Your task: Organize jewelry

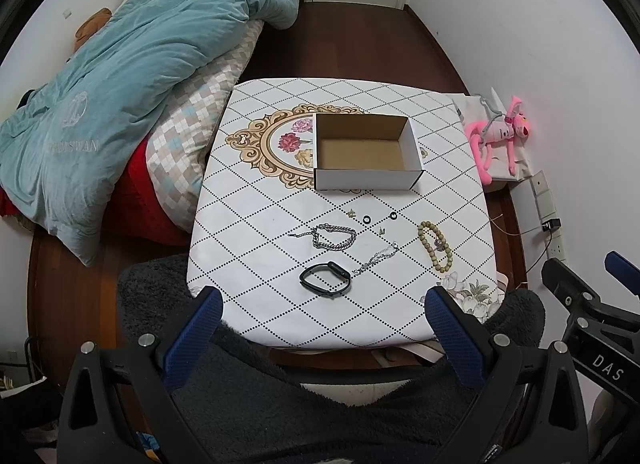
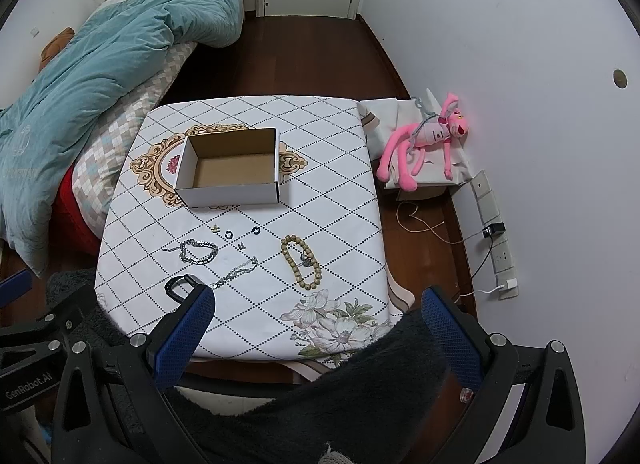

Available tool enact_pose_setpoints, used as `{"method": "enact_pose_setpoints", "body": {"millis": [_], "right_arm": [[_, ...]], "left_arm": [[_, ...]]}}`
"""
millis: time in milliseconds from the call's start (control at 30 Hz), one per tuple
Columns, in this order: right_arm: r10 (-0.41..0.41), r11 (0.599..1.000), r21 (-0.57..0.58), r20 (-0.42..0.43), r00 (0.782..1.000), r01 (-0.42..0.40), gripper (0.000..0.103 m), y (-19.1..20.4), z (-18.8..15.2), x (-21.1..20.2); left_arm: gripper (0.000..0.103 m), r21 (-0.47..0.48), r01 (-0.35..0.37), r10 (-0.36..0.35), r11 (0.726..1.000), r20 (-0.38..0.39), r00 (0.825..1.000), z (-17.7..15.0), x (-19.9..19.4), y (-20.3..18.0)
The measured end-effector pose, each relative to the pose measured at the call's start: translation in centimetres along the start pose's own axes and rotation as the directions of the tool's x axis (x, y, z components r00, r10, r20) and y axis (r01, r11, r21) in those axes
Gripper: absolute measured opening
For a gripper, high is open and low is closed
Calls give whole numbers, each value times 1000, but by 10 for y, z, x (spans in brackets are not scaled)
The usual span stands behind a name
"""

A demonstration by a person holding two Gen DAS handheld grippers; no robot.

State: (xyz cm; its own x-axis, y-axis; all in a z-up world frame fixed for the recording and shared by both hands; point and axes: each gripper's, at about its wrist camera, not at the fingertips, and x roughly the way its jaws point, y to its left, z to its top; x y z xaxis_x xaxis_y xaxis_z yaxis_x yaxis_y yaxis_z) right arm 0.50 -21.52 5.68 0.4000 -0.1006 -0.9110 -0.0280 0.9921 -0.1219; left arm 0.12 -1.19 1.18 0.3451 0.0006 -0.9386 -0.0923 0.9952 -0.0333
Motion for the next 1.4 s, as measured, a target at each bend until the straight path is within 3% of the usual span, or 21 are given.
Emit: {"method": "enact_pose_setpoints", "body": {"millis": [367,600,733,900,1033,1200,1400], "right_arm": [[0,1000,13,9,1000,0,103,0,3,0],[-21,997,80,-6,1000,22,103,-15,24,45],[-56,994,93,-59,997,61,103,-22,30,99],[-68,992,91,-182,981,86,97,-26,19,179],[-29,989,132,-267,963,67,86,-32,-1,232],[16,982,184,-307,952,42,72,-34,-21,271],[19,980,194,-304,953,42,57,-28,-35,294]], "left_arm": [[103,2,-3,3,1000,22,1000,3,3,1],[103,-27,-82,83,996,61,995,28,55,13],[103,-34,-126,126,991,-6,992,35,108,24],[102,-42,-128,123,991,-107,987,25,163,35],[82,-50,-95,83,994,-210,974,7,199,39],[81,-72,-63,39,995,-299,953,-13,230,42],[68,-76,-26,0,997,-325,946,-25,243,38]]}}
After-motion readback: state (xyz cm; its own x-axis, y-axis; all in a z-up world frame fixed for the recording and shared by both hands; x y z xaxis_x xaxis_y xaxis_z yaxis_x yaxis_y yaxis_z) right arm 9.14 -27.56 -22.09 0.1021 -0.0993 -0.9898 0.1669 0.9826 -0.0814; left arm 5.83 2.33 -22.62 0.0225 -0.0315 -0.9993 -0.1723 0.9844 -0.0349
